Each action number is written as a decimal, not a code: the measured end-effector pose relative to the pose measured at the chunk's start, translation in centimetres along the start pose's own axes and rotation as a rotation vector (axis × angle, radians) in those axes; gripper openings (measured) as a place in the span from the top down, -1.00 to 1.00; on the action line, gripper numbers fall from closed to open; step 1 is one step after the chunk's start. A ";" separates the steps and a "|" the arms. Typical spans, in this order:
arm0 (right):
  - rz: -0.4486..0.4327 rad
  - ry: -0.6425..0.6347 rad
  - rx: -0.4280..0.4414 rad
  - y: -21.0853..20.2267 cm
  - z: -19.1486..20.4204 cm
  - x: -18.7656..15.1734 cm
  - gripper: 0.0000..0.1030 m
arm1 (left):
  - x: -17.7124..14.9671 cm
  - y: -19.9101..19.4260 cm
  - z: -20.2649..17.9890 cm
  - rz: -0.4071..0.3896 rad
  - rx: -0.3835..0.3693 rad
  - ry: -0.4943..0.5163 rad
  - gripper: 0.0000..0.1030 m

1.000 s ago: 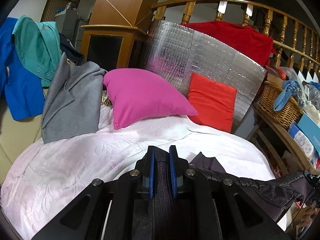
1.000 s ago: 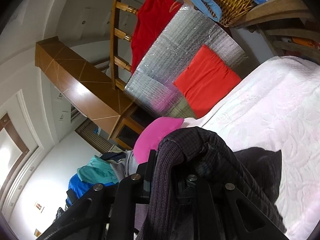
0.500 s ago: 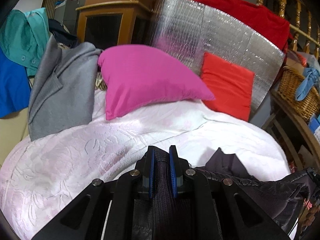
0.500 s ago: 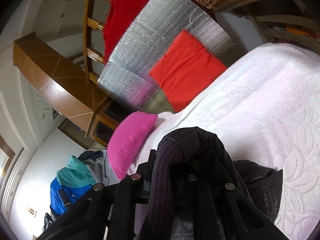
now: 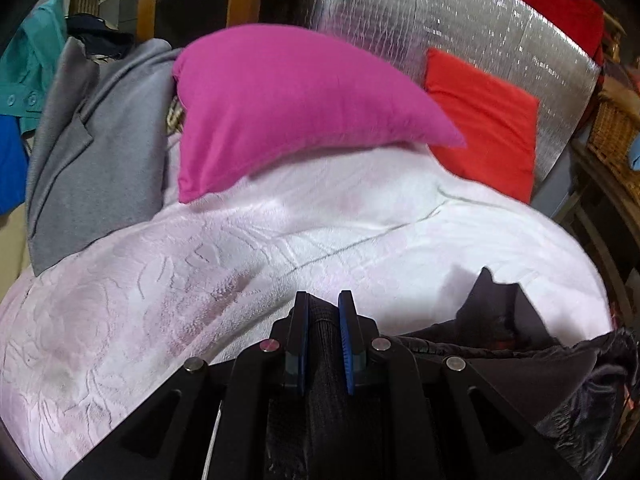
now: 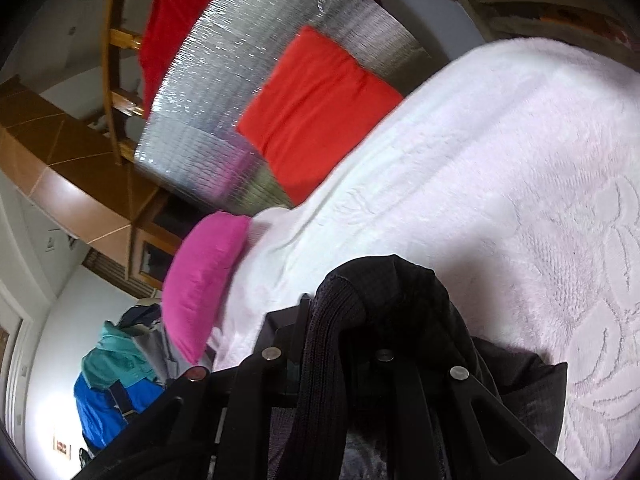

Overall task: Fold large clothes
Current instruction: 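Hold the lifted jacket above the bed with both grippers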

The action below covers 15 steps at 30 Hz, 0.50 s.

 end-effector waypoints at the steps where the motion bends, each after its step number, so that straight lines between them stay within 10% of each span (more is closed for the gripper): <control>1: 0.007 0.007 -0.012 0.4 -0.4 0.0 0.72 | -0.2 0.6 0.1 0.013 0.002 0.001 0.71; 15: 0.051 0.055 -0.128 4.9 -4.2 -0.3 0.73 | -1.4 5.6 0.2 0.110 0.022 0.018 0.70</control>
Point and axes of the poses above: each gripper's, at about its wrist camera, not at the fingertips, and y roughly the way its jaws point, z to its left, x to its top, the point moved 6 cm from there along y, roughly the way its jaws point, and after that the axes turned 8 degrees about y, right-handed, at the moved point
